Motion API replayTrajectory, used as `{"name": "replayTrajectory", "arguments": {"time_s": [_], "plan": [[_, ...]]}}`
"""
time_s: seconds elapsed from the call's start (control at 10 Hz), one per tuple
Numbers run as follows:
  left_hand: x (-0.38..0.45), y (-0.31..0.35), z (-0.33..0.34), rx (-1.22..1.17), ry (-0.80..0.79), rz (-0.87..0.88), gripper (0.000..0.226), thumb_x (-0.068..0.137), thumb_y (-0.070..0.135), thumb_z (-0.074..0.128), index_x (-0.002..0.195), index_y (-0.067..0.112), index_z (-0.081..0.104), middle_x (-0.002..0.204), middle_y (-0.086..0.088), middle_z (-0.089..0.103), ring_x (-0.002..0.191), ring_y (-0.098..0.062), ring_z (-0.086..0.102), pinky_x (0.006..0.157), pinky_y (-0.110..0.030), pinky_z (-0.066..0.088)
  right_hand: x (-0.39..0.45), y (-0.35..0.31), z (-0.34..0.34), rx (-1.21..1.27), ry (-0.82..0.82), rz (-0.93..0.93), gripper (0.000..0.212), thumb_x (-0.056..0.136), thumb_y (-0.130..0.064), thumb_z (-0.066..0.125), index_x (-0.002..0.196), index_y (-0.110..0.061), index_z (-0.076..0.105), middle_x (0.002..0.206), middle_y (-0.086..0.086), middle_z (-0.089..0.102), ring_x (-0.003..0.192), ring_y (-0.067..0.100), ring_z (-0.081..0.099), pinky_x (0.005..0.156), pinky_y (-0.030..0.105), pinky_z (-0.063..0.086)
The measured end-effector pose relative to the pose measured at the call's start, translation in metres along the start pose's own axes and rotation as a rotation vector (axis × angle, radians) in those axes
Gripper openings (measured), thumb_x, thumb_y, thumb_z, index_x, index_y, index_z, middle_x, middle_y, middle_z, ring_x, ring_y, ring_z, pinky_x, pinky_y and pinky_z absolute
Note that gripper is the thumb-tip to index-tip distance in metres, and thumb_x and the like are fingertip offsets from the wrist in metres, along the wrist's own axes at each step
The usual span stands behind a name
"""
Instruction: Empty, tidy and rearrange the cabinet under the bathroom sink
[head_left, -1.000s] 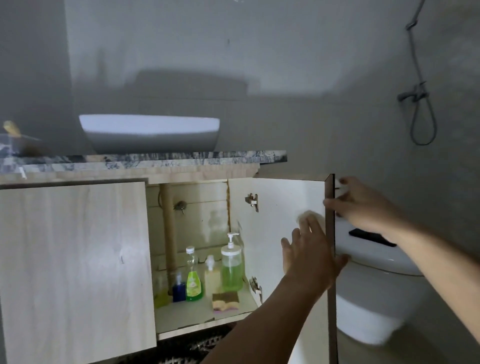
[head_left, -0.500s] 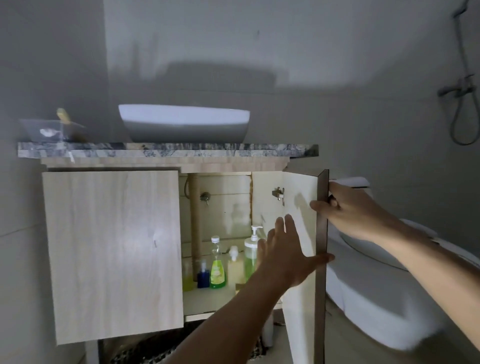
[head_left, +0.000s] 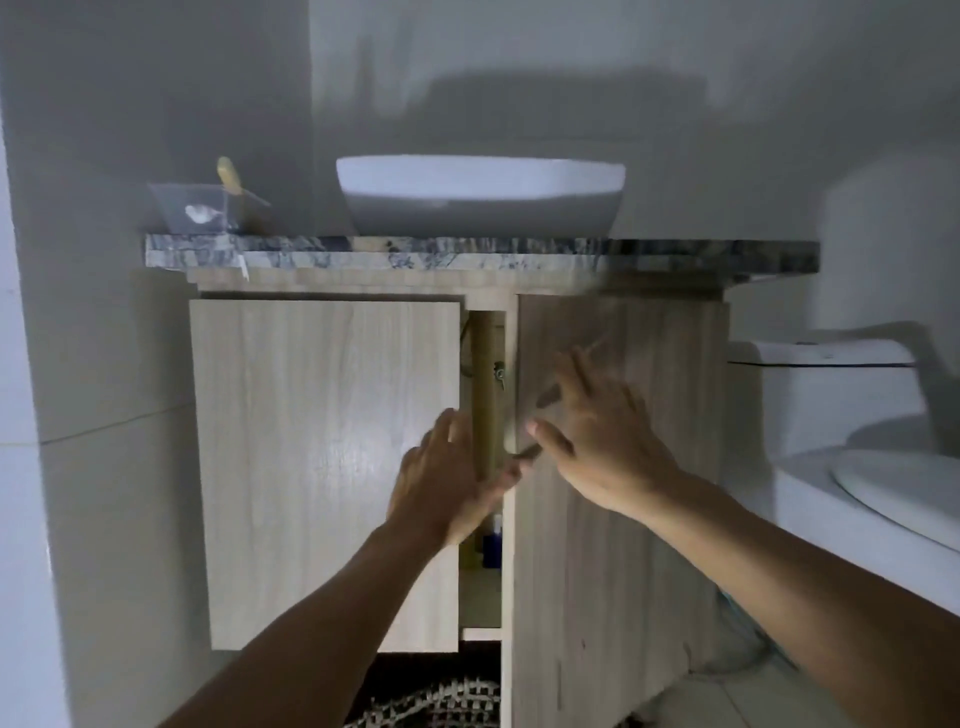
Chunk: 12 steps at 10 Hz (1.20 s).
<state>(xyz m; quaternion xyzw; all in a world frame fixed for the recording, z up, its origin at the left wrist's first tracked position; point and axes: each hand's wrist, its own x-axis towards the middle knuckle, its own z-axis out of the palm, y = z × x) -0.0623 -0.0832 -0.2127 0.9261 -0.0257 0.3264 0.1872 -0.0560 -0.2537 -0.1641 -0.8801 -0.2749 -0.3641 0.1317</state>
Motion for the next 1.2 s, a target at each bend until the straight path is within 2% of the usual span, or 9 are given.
{"name": "replayTrajectory", "arguments": {"time_s": [0.1,0.2,0.4,0.7,0.8,0.9,1.0,1.1,1.2], "plan": [[0.022,-0.035,0.007,0.174,-0.02,-0.184,0.106,0.073,0.085,0.026,0.152,0.017,0.006,0.161,-0.007,0.006,0.147,-0.028,0.015,0.116,-0.05,0.023,0.029,-0.004,0.041,-0.083,-0.091,0.01,0.076,0.093,-0.048,0.046,0.151,-0.019,0.006,0.161,0.006,-0.001,0.149,0.026,0.003,0.118,0.051,0.004],[0.046,-0.052,0.022,0.221,0.016,-0.239,0.105,0.076,0.083,0.028,0.152,0.015,0.002,0.161,-0.01,0.0,0.148,-0.03,0.009,0.116,-0.053,0.017,0.051,0.001,0.071,-0.18,-0.107,0.029,0.083,0.092,-0.045,0.049,0.152,-0.019,-0.001,0.16,0.007,-0.012,0.149,0.027,0.001,0.117,0.054,0.0],[0.083,-0.071,0.05,0.224,0.077,-0.296,0.104,0.079,0.078,0.036,0.151,0.014,-0.002,0.16,-0.015,-0.009,0.148,-0.032,0.007,0.116,-0.056,0.016,0.082,0.014,0.106,-0.256,-0.125,0.037,0.084,0.093,-0.03,0.054,0.152,-0.019,-0.005,0.159,0.005,-0.018,0.149,0.026,-0.004,0.115,0.057,-0.003],[0.098,-0.074,0.088,0.34,0.164,-0.263,0.096,0.086,0.067,0.044,0.151,0.012,0.0,0.158,-0.022,-0.004,0.146,-0.039,0.009,0.113,-0.054,0.024,0.096,0.03,0.141,-0.257,-0.095,0.042,0.083,0.092,-0.022,0.055,0.152,-0.016,-0.002,0.16,0.003,-0.007,0.148,0.029,0.0,0.117,0.059,-0.001],[0.101,-0.076,0.095,0.473,0.221,-0.283,0.099,0.077,0.067,0.059,0.148,0.006,0.027,0.152,-0.028,0.026,0.136,-0.043,0.036,0.099,-0.056,0.042,0.098,0.028,0.148,-0.263,-0.076,0.051,0.082,0.091,-0.018,0.054,0.152,-0.015,-0.002,0.16,0.005,-0.002,0.147,0.03,0.003,0.117,0.058,-0.001],[0.102,-0.077,0.094,0.533,0.171,-0.309,0.099,0.072,0.07,0.06,0.143,0.006,0.037,0.146,-0.028,0.037,0.128,-0.043,0.047,0.091,-0.056,0.049,0.098,0.025,0.148,-0.242,-0.077,0.07,0.08,0.092,-0.011,0.049,0.152,-0.014,-0.003,0.16,0.004,-0.004,0.147,0.031,0.001,0.118,0.056,-0.001],[0.099,-0.075,0.089,0.557,0.116,-0.296,0.104,0.078,0.072,0.052,0.15,0.006,0.017,0.154,-0.03,0.016,0.137,-0.044,0.033,0.099,-0.057,0.042,0.099,0.024,0.141,-0.244,-0.11,0.07,0.086,0.087,-0.01,0.056,0.153,-0.016,0.0,0.16,0.004,-0.004,0.147,0.03,0.003,0.119,0.055,0.003],[0.102,-0.069,0.058,0.417,-0.125,-0.254,0.103,0.086,0.059,0.054,0.151,0.011,-0.01,0.156,-0.025,-0.016,0.145,-0.041,0.012,0.11,-0.057,0.027,0.106,0.02,0.126,-0.216,-0.194,0.08,0.093,0.08,-0.011,0.065,0.152,-0.016,0.006,0.159,0.004,0.0,0.147,0.03,0.008,0.119,0.052,0.004],[0.082,-0.058,0.027,0.291,-0.312,-0.22,0.091,0.092,0.051,0.051,0.152,0.019,-0.008,0.159,-0.015,-0.016,0.144,-0.035,0.02,0.113,-0.052,0.029,0.101,0.01,0.101,-0.046,-0.363,0.14,0.08,0.081,-0.013,0.059,0.149,-0.015,0.016,0.159,0.004,0.012,0.143,0.029,0.024,0.118,0.051,0.013]]}}
